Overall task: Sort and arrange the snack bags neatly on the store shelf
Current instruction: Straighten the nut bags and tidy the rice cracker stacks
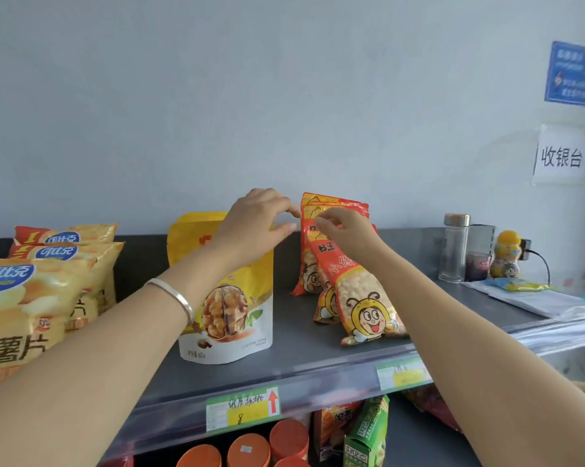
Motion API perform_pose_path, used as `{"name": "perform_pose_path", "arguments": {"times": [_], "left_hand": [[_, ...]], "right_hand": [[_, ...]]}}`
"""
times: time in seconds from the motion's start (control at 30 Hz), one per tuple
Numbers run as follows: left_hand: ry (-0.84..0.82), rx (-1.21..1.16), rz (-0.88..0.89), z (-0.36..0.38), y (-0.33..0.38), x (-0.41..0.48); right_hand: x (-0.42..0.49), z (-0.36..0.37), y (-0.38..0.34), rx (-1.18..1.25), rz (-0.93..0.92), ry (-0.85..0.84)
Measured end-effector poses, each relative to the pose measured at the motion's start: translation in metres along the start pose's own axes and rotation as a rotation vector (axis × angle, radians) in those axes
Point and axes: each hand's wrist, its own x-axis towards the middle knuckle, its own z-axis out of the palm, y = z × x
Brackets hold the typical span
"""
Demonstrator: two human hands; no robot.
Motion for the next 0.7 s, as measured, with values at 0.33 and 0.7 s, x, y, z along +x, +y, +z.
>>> {"name": "perform_pose_path", "arguments": {"times": [0.33, 0.7], "left_hand": [[-0.151, -0.211, -0.205, 0.108, 0.048, 0.023], [-0.117, -0.714, -1.029, 0.193, 0.055, 0.014]], "right_hand": [[0.006, -0.039, 0.11, -0.095, 0.151, 0.001], [0.015, -0.014, 0.174, 0.279, 0.423, -0.251]]}}
